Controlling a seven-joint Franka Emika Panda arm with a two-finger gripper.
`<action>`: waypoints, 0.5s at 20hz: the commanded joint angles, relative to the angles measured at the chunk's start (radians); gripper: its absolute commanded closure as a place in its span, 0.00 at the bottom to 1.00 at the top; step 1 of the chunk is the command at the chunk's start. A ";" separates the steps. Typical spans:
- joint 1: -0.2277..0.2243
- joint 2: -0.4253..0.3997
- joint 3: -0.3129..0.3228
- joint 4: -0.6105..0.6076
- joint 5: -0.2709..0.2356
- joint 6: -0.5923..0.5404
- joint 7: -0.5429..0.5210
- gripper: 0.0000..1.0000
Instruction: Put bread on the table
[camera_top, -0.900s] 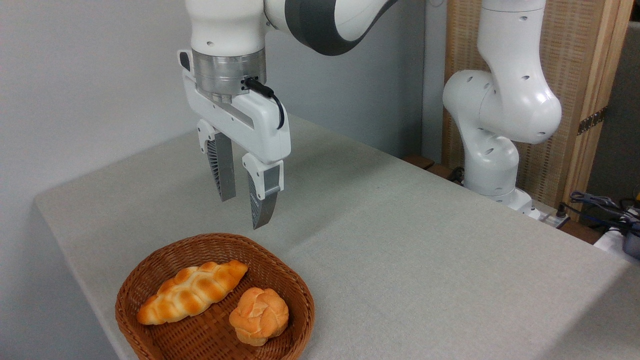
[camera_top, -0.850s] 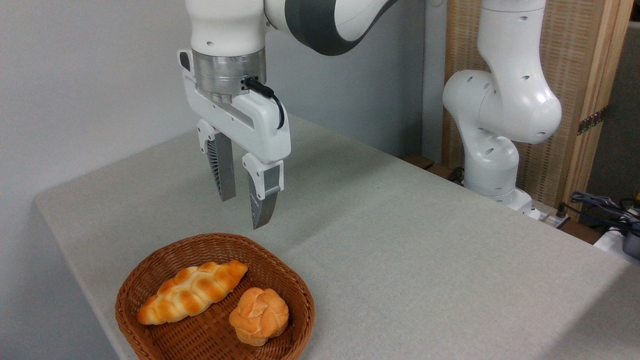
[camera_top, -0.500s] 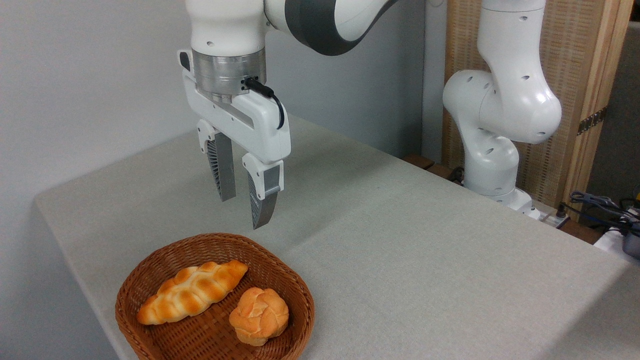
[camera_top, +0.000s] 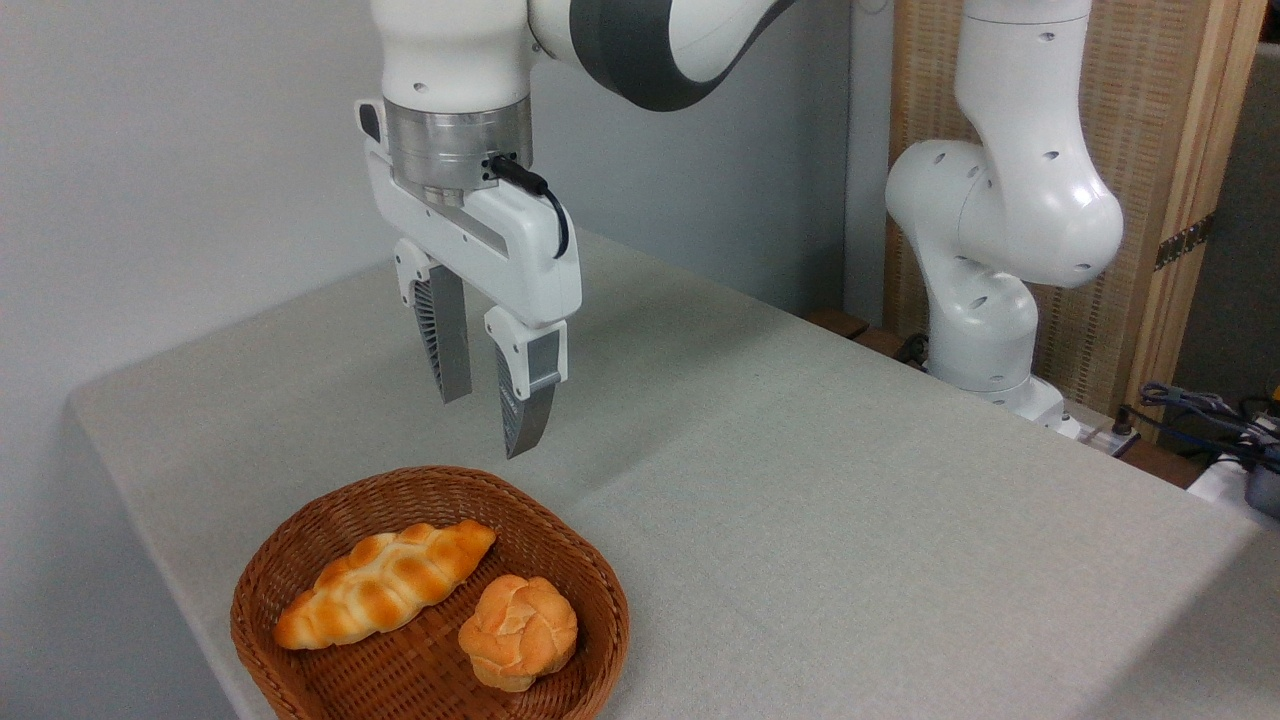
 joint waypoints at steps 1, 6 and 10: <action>-0.004 0.005 0.014 0.015 -0.002 -0.007 0.001 0.00; -0.001 0.032 0.032 0.012 0.044 0.062 0.029 0.00; 0.000 0.090 0.058 0.008 0.056 0.165 0.032 0.00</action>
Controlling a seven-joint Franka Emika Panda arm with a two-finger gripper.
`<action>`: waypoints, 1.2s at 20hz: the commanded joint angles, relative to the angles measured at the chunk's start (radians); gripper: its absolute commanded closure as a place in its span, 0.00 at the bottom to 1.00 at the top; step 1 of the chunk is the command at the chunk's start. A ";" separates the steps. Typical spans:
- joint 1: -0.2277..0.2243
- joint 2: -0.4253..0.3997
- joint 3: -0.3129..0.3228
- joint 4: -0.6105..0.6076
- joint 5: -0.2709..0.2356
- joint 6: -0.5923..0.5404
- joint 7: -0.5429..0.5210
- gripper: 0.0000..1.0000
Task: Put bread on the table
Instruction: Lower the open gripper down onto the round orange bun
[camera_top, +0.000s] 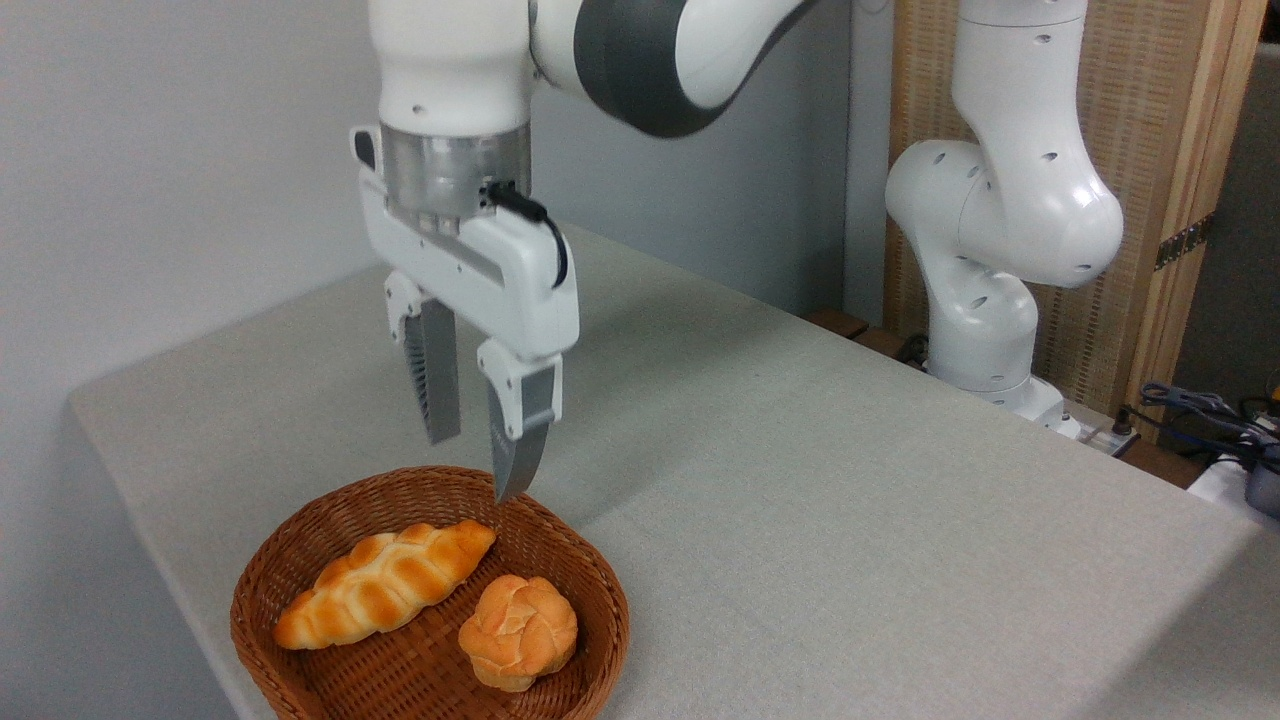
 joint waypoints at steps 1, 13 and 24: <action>-0.004 0.059 0.039 0.006 0.022 0.077 0.025 0.00; -0.002 0.167 0.096 0.003 0.022 0.119 0.295 0.00; -0.013 0.214 0.087 0.003 0.023 0.125 0.295 0.00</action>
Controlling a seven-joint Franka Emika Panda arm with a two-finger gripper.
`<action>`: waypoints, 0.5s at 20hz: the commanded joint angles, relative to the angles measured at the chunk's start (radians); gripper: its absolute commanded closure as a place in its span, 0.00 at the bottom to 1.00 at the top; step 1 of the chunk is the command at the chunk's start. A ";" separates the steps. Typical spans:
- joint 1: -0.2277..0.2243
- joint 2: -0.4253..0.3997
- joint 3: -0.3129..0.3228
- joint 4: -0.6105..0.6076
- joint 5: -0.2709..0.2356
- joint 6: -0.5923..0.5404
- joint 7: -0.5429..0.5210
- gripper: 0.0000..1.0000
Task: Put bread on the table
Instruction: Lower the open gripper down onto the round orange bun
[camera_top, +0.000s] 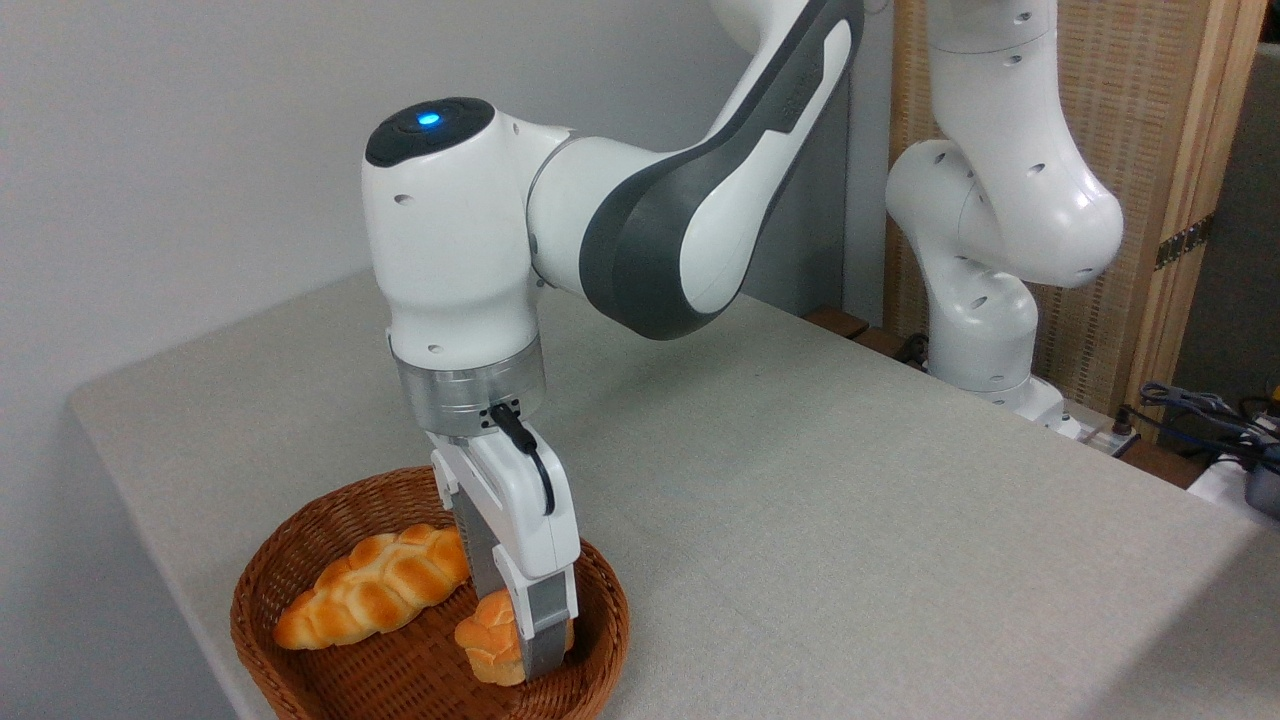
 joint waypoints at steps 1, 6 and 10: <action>-0.009 0.019 0.000 0.004 0.012 0.020 0.017 0.07; -0.012 0.017 -0.003 0.004 0.010 0.019 0.017 0.62; -0.012 0.016 -0.004 0.004 0.010 0.019 0.017 0.62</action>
